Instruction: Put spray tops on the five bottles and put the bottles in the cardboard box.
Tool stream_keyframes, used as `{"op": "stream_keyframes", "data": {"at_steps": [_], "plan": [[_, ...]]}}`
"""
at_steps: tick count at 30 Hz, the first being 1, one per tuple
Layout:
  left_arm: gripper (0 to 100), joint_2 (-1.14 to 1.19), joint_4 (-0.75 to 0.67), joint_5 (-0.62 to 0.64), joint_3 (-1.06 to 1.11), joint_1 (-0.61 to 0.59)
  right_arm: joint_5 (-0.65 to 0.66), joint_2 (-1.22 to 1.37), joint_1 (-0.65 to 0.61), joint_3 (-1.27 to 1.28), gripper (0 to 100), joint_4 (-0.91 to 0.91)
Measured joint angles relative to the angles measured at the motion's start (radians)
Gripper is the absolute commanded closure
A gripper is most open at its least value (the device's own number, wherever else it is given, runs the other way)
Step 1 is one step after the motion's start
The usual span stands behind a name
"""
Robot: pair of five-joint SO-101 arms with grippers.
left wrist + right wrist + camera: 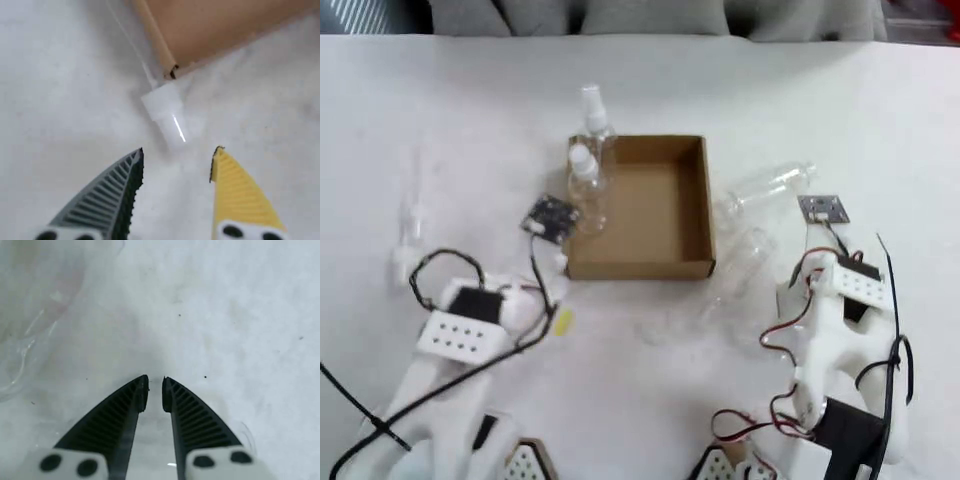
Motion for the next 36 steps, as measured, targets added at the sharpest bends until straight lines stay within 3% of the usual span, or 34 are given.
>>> {"op": "stream_keyframes", "data": {"at_steps": [4, 10, 23, 36], "plan": [[77, -0.003, -0.109, 0.086, 0.034, 0.008, 0.000, 0.000, 0.000, 0.000, 96.6, 0.000], [77, -0.003, -0.144, 0.172, 0.035, 0.008, 0.006, 0.000, 0.000, 0.000, 96.7, 0.000], [77, 0.003, -0.144, 0.199, 0.035, 0.008, 0.006, 0.000, 0.000, 0.000, 96.7, 0.000], [77, 0.404, -0.212, 0.222, -0.137, 0.006, 0.006, 0.000, 0.002, 0.018, 96.7, 0.000]]}}
